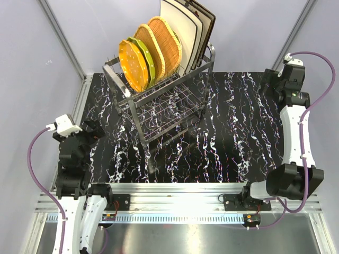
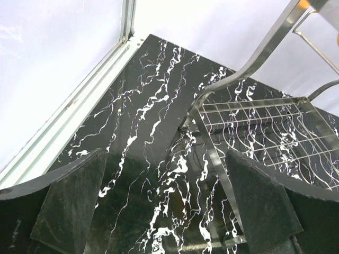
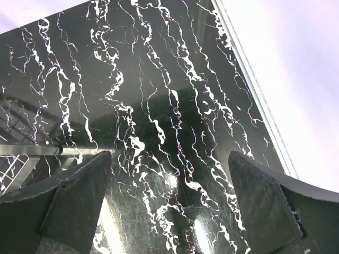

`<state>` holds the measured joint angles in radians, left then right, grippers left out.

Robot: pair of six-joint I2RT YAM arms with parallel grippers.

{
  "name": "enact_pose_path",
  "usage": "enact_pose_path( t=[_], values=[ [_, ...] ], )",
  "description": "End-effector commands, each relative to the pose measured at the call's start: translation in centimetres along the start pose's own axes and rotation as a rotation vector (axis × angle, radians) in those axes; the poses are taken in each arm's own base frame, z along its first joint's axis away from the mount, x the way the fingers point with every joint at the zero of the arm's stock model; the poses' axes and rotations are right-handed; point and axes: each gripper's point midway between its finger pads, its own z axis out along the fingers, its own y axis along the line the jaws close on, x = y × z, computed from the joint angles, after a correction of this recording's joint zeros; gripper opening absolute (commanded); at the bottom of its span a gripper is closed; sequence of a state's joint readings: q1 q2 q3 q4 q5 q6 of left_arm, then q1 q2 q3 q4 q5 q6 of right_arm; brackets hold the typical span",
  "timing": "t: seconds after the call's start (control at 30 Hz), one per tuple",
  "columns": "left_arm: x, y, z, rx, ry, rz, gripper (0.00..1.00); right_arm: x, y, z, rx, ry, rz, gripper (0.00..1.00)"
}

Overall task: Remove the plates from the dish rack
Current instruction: Grab a plate with the left arm

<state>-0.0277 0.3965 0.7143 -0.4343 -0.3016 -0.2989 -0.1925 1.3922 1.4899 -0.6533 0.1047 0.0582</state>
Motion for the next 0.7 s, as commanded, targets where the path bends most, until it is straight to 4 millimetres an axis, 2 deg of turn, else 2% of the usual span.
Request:
enact_pose_path(
  t=[0.0,0.03,0.13,0.2,0.23,0.27,0.37,0.5,0.67],
  values=[
    [-2.9,-0.3,-0.9,-0.002,-0.062,-0.034,0.99,-2.6,0.3,-2.4,-0.024,-0.091,0.008,1.0],
    [-2.8,-0.2,-1.1,-0.004,-0.054,-0.041,0.99,-2.9,0.6,-2.7,-0.044,-0.105,-0.013,0.99],
    [-3.4,-0.4,-1.6,-0.008,-0.054,-0.092,0.99,-3.7,3.2,-4.2,-0.213,-0.148,-0.101,1.0],
    [-4.0,-0.7,-2.0,0.005,-0.057,-0.117,0.99,-4.0,5.7,-5.9,-0.376,-0.184,-0.153,1.0],
    [-4.1,-0.8,-2.2,0.01,-0.052,-0.121,0.99,-3.8,6.6,-6.5,-0.441,-0.201,-0.218,1.0],
    [-4.4,-1.0,-2.3,0.018,-0.054,-0.133,0.99,-3.1,8.5,-7.4,-0.569,-0.203,-0.261,1.0],
    [-5.1,-1.7,-2.7,0.044,-0.052,-0.157,0.99,-2.3,10.7,-9.6,-0.744,-0.228,-0.361,1.0],
    [-6.3,-2.8,-3.0,0.079,-0.041,-0.191,0.99,-0.4,12.1,-11.2,-0.897,-0.18,-0.426,1.0],
    [-8.0,-4.1,-3.5,0.124,-0.042,-0.242,0.99,0.3,13.1,-12.4,-0.992,-0.171,-0.425,1.0]
  ],
)
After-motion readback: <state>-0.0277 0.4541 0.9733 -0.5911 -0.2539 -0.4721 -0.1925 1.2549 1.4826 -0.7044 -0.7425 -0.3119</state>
